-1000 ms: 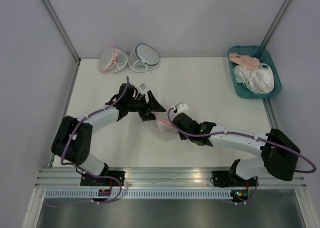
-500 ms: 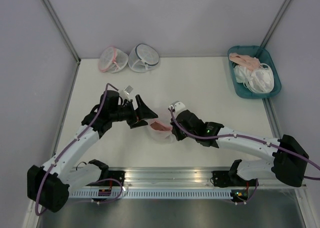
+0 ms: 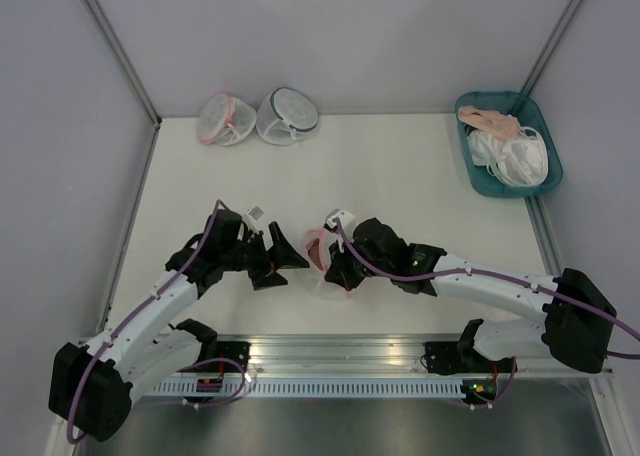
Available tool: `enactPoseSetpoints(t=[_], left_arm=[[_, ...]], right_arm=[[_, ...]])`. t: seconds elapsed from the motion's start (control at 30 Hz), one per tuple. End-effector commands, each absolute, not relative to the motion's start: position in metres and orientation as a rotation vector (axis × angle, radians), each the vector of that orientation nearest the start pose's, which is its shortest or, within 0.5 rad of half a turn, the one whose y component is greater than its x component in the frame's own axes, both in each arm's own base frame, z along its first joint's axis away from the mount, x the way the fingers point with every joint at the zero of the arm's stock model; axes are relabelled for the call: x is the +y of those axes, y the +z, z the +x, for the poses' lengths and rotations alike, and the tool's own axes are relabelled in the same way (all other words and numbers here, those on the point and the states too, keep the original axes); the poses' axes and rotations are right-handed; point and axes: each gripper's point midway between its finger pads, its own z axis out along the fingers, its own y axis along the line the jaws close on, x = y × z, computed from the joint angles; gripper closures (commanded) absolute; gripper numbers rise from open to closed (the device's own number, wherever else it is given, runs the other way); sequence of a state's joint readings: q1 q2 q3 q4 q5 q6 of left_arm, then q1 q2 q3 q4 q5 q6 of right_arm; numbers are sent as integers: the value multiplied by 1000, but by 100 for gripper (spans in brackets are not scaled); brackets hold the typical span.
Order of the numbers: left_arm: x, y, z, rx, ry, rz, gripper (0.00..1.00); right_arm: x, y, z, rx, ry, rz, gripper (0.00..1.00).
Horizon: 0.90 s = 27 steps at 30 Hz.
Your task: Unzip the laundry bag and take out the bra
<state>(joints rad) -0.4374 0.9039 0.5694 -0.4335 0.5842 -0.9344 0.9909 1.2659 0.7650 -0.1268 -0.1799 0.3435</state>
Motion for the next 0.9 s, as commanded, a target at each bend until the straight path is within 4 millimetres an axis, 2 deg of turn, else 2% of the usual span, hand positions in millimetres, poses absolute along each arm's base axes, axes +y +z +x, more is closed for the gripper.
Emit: enactPoseSetpoints(t=[0.0, 0.1, 0.27, 0.5, 0.6, 0.63, 0.73, 0.87], left_arm=[[-229, 149, 175, 2526, -1373, -339, 1], [-239, 149, 183, 2529, -1379, -322, 1], [-247, 162, 196, 2483, -1388, -304, 1], [-223, 174, 228, 2386, -1114, -341, 3], [-215, 168, 237, 2391, -1008, -319, 12], [-214, 167, 239, 2391, -988, -311, 19], [-212, 156, 244, 2412, -933, -287, 31], [-213, 148, 248, 2434, -895, -236, 41]], right_arm=[[337, 135, 156, 2141, 984, -890, 99], [336, 134, 154, 2146, 987, -897, 100], [330, 131, 151, 2158, 975, -906, 99], [322, 133, 150, 2158, 947, -900, 100], [319, 135, 149, 2156, 941, -897, 100], [319, 135, 148, 2155, 943, -897, 99], [318, 137, 148, 2147, 945, -894, 100], [316, 137, 147, 2152, 944, -890, 100]])
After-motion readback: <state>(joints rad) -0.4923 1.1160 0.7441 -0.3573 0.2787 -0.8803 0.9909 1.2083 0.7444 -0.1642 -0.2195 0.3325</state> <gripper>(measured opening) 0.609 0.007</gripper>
